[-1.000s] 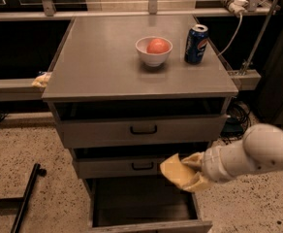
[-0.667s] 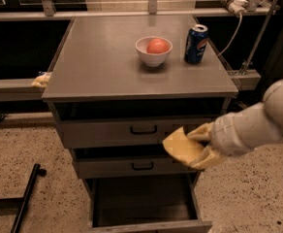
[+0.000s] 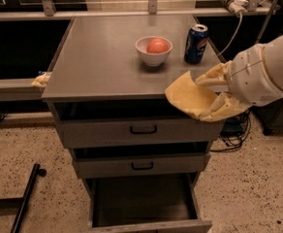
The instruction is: Pick sponge from bottom drawer and place on counter
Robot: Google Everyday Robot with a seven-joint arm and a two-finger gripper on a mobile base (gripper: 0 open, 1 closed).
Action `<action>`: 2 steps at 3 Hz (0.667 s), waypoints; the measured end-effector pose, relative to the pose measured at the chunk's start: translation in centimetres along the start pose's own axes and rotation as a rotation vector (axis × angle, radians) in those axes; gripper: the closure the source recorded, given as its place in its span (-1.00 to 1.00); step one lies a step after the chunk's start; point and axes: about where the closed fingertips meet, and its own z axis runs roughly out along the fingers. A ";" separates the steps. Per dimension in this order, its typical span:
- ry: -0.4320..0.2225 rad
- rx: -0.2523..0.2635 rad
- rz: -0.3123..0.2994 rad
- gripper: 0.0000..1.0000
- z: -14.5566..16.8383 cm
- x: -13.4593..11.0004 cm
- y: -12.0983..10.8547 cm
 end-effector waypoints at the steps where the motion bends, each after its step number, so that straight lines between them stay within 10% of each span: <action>1: 0.005 0.005 -0.002 1.00 0.0 -0.2 -0.2; 2: 0.004 0.038 -0.009 1.00 1.1 -0.1 -3.7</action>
Offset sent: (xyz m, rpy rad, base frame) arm 0.1017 0.0111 0.0230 0.0148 -0.0932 -0.0291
